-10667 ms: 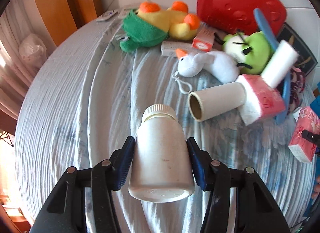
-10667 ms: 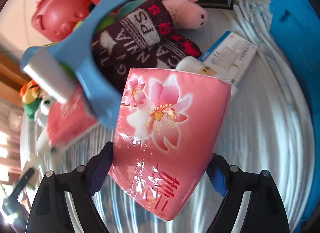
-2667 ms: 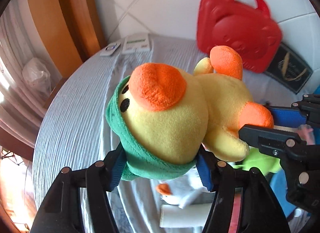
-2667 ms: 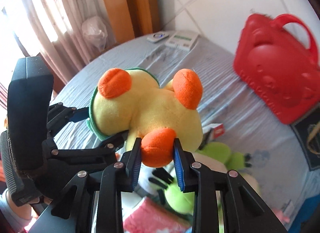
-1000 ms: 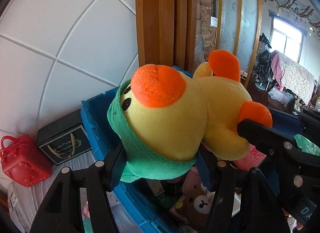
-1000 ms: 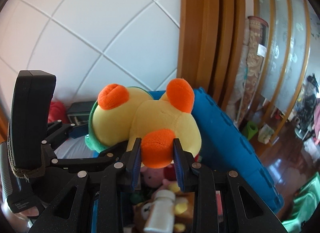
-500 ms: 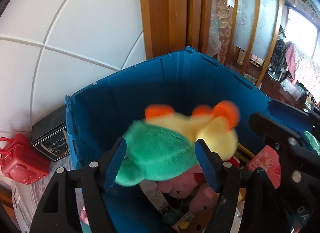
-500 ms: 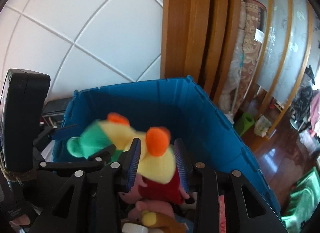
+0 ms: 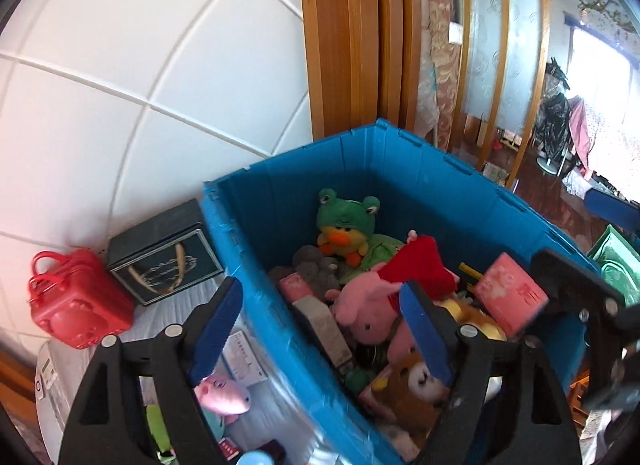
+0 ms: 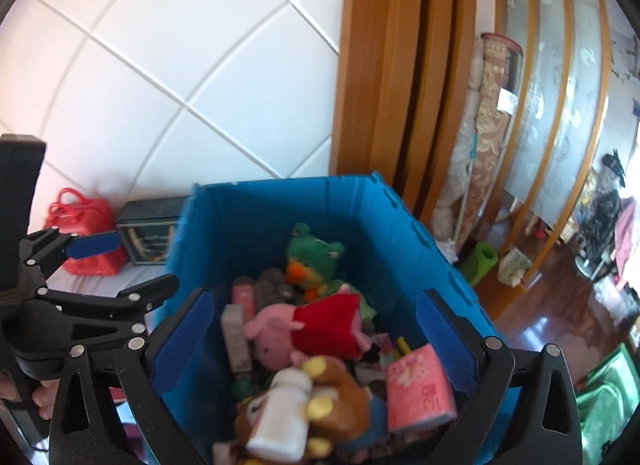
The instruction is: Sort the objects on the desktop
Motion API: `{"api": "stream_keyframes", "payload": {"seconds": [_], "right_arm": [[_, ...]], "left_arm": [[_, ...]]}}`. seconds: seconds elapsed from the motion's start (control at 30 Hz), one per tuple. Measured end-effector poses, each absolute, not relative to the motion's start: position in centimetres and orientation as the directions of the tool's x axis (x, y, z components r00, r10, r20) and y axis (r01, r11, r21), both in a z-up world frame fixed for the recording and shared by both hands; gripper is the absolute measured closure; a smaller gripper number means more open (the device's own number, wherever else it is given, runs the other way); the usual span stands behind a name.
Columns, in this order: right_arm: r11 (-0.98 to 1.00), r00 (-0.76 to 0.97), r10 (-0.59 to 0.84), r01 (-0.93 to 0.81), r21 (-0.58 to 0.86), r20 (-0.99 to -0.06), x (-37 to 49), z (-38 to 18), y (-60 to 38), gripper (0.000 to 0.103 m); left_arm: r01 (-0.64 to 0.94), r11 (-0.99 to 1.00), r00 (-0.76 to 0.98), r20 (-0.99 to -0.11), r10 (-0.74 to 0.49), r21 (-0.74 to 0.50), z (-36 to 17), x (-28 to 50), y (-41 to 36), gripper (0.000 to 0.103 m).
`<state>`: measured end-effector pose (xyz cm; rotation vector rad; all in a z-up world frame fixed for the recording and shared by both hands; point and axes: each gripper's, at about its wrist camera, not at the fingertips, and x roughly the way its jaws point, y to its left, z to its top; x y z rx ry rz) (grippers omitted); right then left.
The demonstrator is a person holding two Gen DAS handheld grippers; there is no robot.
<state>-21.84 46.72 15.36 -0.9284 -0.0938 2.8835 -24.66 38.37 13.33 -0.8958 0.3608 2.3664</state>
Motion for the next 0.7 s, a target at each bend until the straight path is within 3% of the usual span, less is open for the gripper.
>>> {"api": "stream_keyframes", "payload": {"seconds": [0.43,0.7], "right_arm": [[-0.992,-0.84,0.113,-0.129,-0.007,-0.531,-9.1,13.0,42.2,0.0],[-0.988,-0.887,0.11,-0.147,0.048,-0.448,-3.3,10.5,42.5,0.0]], "left_arm": [[-0.581,-0.814,-0.69,-0.52,0.503,-0.017,13.4,-13.3,28.0,0.01],[-0.452,-0.892,-0.81,-0.421,0.409,0.003,13.1,-7.1,24.8,0.007]]}}
